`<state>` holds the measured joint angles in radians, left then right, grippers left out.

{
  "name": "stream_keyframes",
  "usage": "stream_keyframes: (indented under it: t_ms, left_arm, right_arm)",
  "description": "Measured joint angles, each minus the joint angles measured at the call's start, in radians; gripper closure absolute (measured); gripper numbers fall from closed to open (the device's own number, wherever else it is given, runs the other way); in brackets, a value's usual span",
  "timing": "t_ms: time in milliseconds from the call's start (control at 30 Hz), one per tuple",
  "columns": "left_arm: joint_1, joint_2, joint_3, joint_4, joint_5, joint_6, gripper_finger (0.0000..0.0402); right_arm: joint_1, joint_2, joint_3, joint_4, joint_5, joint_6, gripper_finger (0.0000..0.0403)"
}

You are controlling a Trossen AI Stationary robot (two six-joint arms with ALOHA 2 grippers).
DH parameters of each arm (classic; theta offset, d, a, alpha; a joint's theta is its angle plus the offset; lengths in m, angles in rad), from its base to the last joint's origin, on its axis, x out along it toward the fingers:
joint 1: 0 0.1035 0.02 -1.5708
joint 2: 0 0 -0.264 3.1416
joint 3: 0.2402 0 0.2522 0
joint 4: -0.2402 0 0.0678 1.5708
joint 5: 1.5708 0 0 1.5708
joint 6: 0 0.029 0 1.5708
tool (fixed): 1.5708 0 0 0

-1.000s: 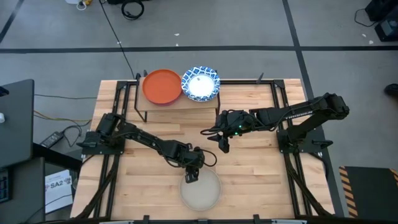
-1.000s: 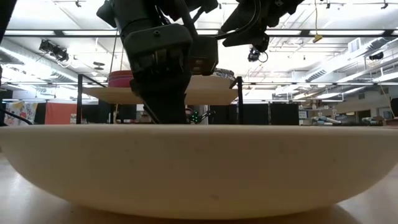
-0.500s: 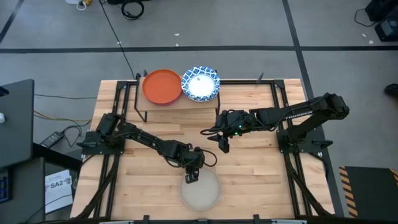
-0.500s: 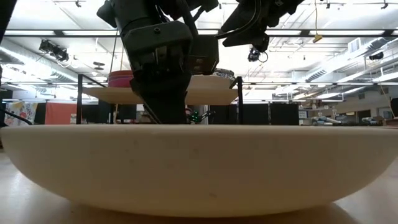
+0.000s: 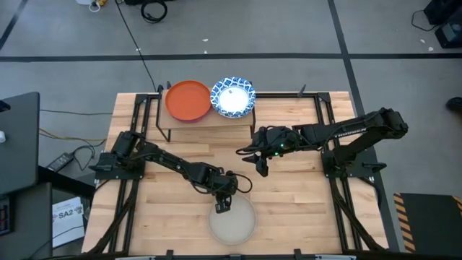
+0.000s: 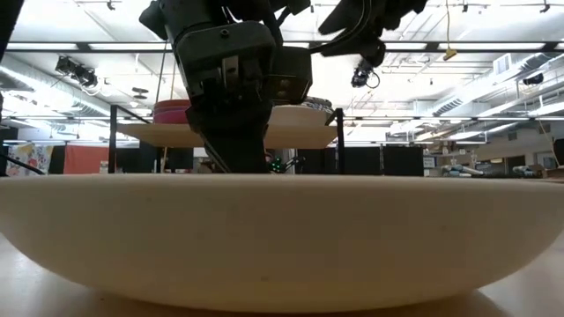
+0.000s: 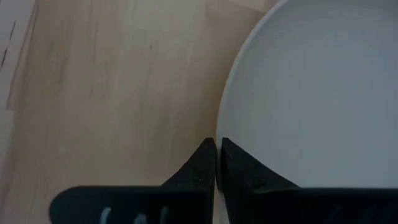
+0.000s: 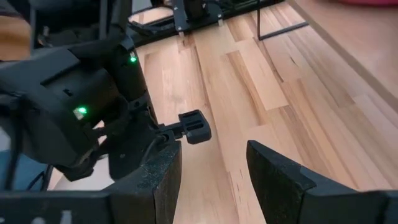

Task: Place and stack plates onto a shelf
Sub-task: Stack the brown plate on top of the orange plate on the shelf

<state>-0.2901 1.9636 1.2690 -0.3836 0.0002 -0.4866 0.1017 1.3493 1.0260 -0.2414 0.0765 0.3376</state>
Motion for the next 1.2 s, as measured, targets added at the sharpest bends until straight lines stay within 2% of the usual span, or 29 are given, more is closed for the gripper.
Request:
stream_keyframes:
  t_ms: [167,433,933,1200]
  left_arm:
    - [0.0,0.0,0.0,0.001,0.0,0.0,0.0383]
    - [0.002,0.0,0.0,0.0,0.004,0.001,0.0382]
    - [0.002,0.0,0.0,-0.001,0.005,0.008,0.0382]
    - [0.002,0.0,0.0,-0.001,0.006,0.008,0.0382]
  right_arm:
    - [0.0,-0.059,0.0,-0.01,0.0,-0.002,0.0216]
    - [0.0,-0.203,0.0,-0.041,0.0,-0.112,0.0216]
    - [0.0,-0.584,0.0,-0.281,0.0,-0.105,0.0216]
    - [0.0,-0.722,0.0,-0.391,0.032,-0.105,0.0216]
